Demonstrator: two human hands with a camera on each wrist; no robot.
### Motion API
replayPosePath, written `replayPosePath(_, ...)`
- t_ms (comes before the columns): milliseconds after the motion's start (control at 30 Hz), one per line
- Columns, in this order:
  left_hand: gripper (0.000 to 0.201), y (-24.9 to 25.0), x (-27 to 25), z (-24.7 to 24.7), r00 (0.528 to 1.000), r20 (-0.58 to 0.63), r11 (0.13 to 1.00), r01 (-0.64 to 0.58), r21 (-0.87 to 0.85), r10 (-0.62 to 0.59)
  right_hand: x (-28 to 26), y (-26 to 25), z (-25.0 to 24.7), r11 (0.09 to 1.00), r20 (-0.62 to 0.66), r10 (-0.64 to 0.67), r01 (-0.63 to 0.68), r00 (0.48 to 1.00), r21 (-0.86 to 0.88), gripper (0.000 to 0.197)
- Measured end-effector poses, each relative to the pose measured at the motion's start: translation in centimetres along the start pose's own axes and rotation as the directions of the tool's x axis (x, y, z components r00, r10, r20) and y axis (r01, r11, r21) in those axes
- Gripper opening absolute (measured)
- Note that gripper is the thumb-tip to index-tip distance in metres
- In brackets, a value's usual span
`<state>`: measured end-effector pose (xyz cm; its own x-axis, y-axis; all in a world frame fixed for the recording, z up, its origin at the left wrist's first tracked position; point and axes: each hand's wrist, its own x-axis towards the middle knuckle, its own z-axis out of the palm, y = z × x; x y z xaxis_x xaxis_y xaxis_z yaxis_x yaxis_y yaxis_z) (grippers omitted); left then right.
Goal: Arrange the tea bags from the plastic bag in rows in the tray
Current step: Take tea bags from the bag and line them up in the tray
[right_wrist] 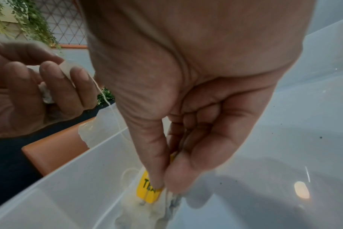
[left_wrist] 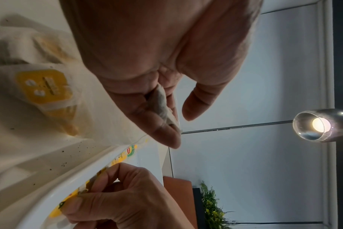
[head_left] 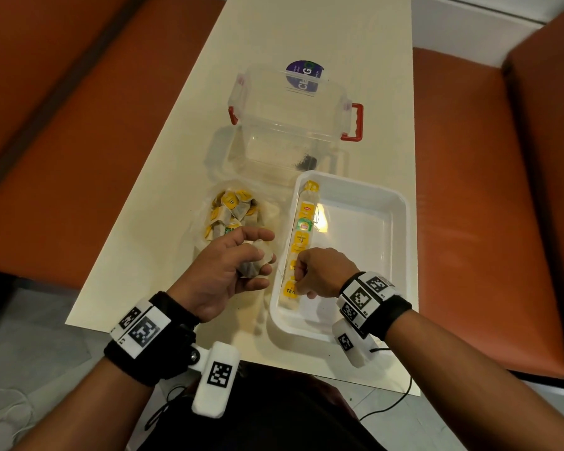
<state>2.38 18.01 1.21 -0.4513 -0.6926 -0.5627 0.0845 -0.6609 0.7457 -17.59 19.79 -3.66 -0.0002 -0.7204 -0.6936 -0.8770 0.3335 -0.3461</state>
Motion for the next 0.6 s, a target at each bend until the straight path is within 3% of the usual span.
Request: replayPosePath(600, 0.042, 0.3, 0.2, -0.7, 0.999, -0.001, 0.999, -0.039, 0.005, 0.039, -0.6, 1.4, 0.1, 0.993, -0.08, -0.008, 0.017, 0.997, 0.114, 0.022)
